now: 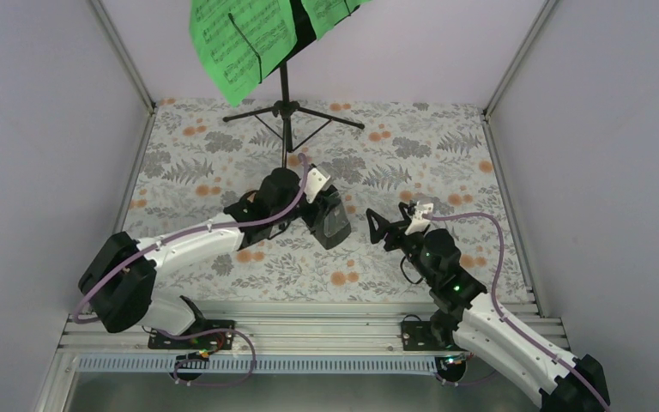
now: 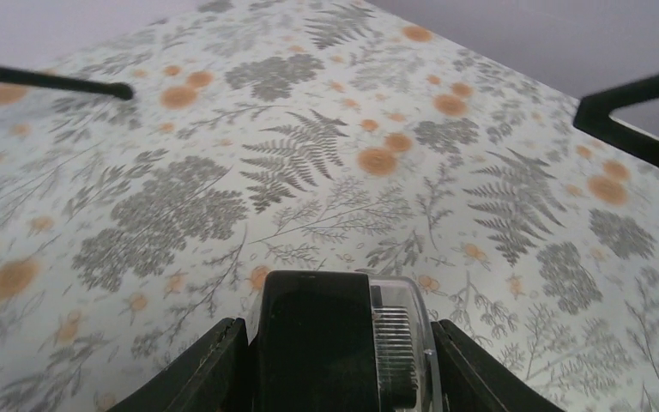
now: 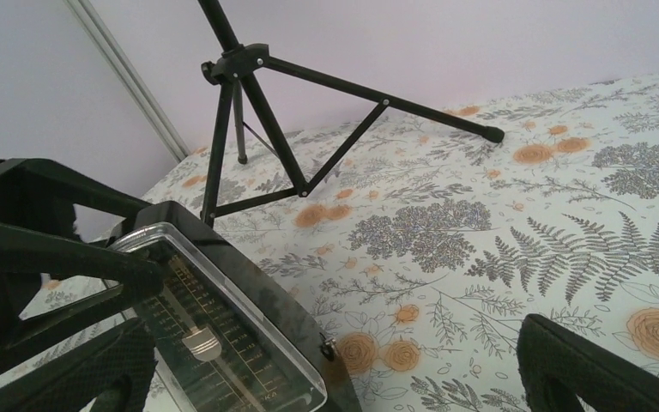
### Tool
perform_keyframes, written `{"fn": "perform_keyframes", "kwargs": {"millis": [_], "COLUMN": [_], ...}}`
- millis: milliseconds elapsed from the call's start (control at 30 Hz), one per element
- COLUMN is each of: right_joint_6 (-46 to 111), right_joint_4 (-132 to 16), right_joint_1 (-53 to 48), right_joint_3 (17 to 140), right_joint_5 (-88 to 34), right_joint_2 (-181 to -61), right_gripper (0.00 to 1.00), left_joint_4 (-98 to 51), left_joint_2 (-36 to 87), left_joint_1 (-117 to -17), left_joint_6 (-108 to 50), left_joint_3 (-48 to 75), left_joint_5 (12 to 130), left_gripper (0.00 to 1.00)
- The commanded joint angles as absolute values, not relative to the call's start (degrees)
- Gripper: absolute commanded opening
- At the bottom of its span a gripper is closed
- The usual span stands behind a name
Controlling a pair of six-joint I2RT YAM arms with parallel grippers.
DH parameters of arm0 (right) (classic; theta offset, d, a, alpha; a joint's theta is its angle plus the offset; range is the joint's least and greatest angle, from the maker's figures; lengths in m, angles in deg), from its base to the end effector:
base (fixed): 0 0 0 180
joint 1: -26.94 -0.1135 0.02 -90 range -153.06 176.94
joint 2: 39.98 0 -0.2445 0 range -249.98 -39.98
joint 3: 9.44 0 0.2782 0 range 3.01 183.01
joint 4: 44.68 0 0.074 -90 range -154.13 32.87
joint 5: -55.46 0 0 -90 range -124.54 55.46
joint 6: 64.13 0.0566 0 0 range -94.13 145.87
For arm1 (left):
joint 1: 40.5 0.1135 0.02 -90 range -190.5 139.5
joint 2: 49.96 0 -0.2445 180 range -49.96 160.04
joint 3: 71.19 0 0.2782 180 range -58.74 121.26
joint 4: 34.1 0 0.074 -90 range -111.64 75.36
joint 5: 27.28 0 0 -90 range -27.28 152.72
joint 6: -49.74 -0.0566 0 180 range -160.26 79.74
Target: Pack up the instrument practice props
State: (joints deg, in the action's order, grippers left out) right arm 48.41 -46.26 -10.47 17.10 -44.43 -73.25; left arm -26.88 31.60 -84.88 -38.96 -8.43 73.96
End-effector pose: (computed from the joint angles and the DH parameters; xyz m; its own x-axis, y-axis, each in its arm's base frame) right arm 0.1809 0.1261 0.1963 -0.2837 0.2584 -0.9234 -0.3841 0.8518 0.3564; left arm 0.2523 -0.2624 0.2089 -0.3319 0.2936 -0.8965 0.8039 0.5853 -0.1059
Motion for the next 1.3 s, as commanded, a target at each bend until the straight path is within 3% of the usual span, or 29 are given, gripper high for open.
{"fn": "perform_keyframes", "kwargs": {"millis": [0,200,300,433,667,800,900,967,1033,1133,1267], "right_joint_6": [50.1,51.6,52.4,54.8,60.4,60.9,59.0,57.7,57.2,56.6,56.3], "right_joint_4": [-47.1,-48.3,-49.1,-49.8,-46.5,-44.3,-43.9,-42.4,-40.4,-38.9,-39.0], "right_joint_1": [-10.1,-10.1,-10.1,-10.1,-10.2,-10.2,-10.9,-11.7,-12.9,-15.3,-16.9], "right_joint_3": [16.4,16.4,16.2,15.2,10.2,9.3,10.8,12.0,13.1,15.0,17.0], "right_joint_5": [-45.8,-45.0,-43.9,-42.6,-36.1,-29.6,-26.2,-23.4,-21.3,-21.8,-28.0], "right_joint_2": [-73.2,-73.8,-74.0,-73.9,-73.1,-79.1,-86.3,-91.2,-95.8,-101.5,-106.6], "right_gripper": [1.0,1.0,1.0,1.0,1.0,0.92,0.79,0.5,0.35,0.32,0.39], "left_joint_4": [-28.5,-21.1,-20.2,-20.0,-20.4,-18.9,-17.1,-16.9,-16.9,-16.8,-16.5], "left_joint_2": [29.4,33.2,34.0,32.9,25.2,21.9,20.8,20.0,19.3,18.0,15.9], "left_joint_1": [-89.9,-98.0,-99.8,-100.6,-100.7,-100.2,-99.6,-98.8,-97.8,-96.5,-95.0], "left_joint_6": [-21.3,-6.4,-5.1,-6.4,-10.2,-13.3,-15.0,-15.8,-16.2,-16.4,-16.0], "left_joint_3": [-10.4,-6.2,-5.4,-5.3,-8.1,-8.2,-7.5,-7.4,-7.4,-7.6,-8.8], "left_joint_5": [55.3,42.4,42.4,44.2,44.6,44.4,44.7,45.9,47.2,48.7,49.5], "left_gripper": [0.4,0.43,0.64,0.82,0.97,1.0,1.0,1.0,1.0,1.0,1.0]}}
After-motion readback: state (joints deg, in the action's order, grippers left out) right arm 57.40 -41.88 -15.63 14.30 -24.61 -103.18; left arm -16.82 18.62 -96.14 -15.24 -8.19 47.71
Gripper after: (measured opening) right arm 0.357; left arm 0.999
